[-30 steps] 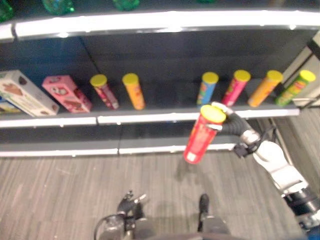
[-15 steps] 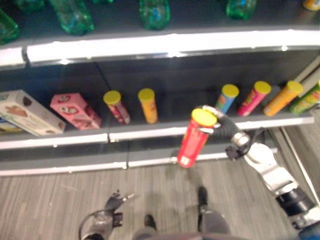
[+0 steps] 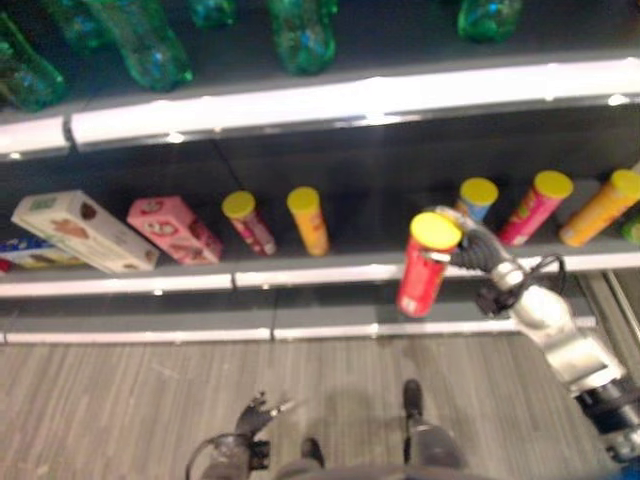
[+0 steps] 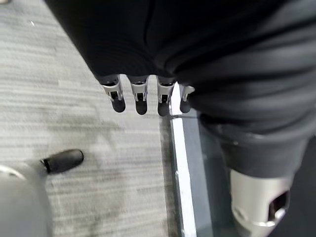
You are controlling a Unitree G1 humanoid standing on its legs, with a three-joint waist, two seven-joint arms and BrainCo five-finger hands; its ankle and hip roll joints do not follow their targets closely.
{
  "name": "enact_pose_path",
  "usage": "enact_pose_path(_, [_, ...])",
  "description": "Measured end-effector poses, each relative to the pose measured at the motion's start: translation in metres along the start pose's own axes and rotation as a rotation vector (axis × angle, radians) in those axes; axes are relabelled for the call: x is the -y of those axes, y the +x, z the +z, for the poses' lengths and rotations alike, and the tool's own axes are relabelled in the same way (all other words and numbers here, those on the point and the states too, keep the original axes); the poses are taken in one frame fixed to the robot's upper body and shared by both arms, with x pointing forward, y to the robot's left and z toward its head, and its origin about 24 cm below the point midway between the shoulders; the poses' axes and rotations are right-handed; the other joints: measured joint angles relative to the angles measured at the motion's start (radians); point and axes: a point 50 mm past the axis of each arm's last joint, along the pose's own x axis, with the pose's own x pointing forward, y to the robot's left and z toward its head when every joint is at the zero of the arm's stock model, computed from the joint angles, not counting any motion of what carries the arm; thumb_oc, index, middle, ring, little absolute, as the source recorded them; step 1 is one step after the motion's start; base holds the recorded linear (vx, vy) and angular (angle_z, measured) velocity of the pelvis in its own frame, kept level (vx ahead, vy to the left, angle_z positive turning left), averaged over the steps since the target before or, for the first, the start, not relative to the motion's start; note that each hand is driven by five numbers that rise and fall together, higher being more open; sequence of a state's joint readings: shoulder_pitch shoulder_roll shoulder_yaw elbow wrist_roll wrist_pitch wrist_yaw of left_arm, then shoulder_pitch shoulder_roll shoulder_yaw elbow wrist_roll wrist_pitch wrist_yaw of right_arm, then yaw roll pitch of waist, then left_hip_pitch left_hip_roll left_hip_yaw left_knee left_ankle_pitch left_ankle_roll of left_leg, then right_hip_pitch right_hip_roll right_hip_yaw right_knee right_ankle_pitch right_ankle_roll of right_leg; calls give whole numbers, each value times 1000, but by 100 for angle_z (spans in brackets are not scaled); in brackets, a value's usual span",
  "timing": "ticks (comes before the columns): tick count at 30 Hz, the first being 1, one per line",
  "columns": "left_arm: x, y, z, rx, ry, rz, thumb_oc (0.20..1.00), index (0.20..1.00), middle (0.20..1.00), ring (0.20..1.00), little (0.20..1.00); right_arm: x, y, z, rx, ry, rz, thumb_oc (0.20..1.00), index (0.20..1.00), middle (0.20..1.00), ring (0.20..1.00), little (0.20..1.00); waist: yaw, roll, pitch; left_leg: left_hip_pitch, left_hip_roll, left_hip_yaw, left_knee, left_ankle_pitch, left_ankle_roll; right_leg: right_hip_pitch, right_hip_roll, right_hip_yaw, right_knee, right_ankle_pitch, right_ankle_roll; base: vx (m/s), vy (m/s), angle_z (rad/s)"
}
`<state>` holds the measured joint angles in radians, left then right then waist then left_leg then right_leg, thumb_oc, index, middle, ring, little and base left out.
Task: Put the goods on the table back onto the shelves and tidy them up.
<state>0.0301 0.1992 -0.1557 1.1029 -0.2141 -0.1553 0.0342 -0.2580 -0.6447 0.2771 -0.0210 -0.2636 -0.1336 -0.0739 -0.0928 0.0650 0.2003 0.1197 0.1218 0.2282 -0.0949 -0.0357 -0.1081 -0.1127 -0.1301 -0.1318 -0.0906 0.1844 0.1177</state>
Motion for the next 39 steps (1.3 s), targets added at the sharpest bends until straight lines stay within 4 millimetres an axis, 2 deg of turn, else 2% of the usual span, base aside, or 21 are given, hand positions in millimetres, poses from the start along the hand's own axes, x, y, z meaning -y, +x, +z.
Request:
enact_pose_path(6, [-2, 0, 0, -1, 5, 11, 1000, 1000, 1000, 1000, 1000, -6, 25, 12, 58, -93, -74, 200, 200, 200, 200, 200, 24, 22, 9, -14, -20, -18, 1, 4, 8, -2, -30, -16, 0, 9, 5, -17, 24, 11])
enact_pose_path(7, [-2, 0, 1, 3, 6, 11, 1000, 1000, 1000, 1000, 1000, -4, 30, 10, 49, -104, -90, 200, 200, 200, 200, 200, 21, 28, 13, -16, -24, -27, 2, 6, 11, -1, -34, -19, 0, 10, 7, -20, 20, 23])
enact_pose_path(8, [-2, 0, 2, 8, 5, 13, 1000, 1000, 1000, 1000, 1000, -1, 35, 7, 32, -125, -110, 200, 200, 200, 200, 200, 41, 41, 20, -16, -29, -31, 6, 7, 13, 2, -40, -22, 0, 11, 8, -20, 19, 15])
enact_pose_path(10, [-3, 0, 3, 11, 5, 16, 1000, 1000, 1000, 1000, 1000, 3, 40, 1, 8, -151, -137, 200, 200, 200, 200, 200, 50, 51, 25, -16, -30, -32, 6, 7, 13, 2, -43, -24, 0, 13, 11, -27, -10, 11])
enact_pose_path(14, [-5, 1, 4, 18, 8, 28, 1000, 1000, 1000, 1000, 1000, 16, 51, -10, -48, -194, -211, 200, 200, 200, 200, 200, 65, 81, 43, -42, -37, -66, 6, 16, 24, 2, -59, -62, 0, 12, 14, -40, -22, 28])
enact_pose_path(21, [-15, 1, 10, 47, 22, 47, 1000, 1000, 1000, 1000, 1000, 29, 52, -35, -159, -279, -269, 200, 200, 200, 200, 200, 84, 119, 70, -91, -44, -112, 6, 29, 26, -19, -74, -104, 0, 9, 18, -56, -29, 20])
enact_pose_path(25, [-18, 4, 21, 77, 30, 52, 1000, 1000, 1000, 1000, 1000, 42, 53, -39, -174, -310, -320, 200, 200, 200, 200, 200, 81, 151, 112, -127, -46, -137, 7, 41, 23, -35, -85, -131, 1, 10, 18, -43, -13, 17])
enact_pose_path(29, [-17, 7, 33, 114, 37, 47, 1000, 1000, 1000, 1000, 1000, 65, 59, -34, -165, -318, -418, 200, 200, 200, 200, 200, 79, 177, 143, -140, -53, -141, 6, 42, 23, -42, -90, -143, 1, 10, 19, -5, -3, 10])
enact_pose_path(34, [-7, 9, 47, 167, 60, 31, 1000, 1000, 1000, 1000, 1000, 73, 62, -35, -182, -333, -473, 200, 200, 200, 200, 200, 78, 179, 145, -158, -58, -153, 7, 43, 24, -50, -98, -157, 1, 7, 22, 8, 5, 10])
enact_pose_path(39, [-5, 9, 48, 169, 59, 28, 1000, 1000, 1000, 1000, 1000, 83, 60, -36, -185, -359, -531, 200, 200, 200, 200, 200, 78, 191, 153, -160, -71, -159, 7, 43, 24, -49, -111, -160, 1, 6, 25, 5, 7, 4])
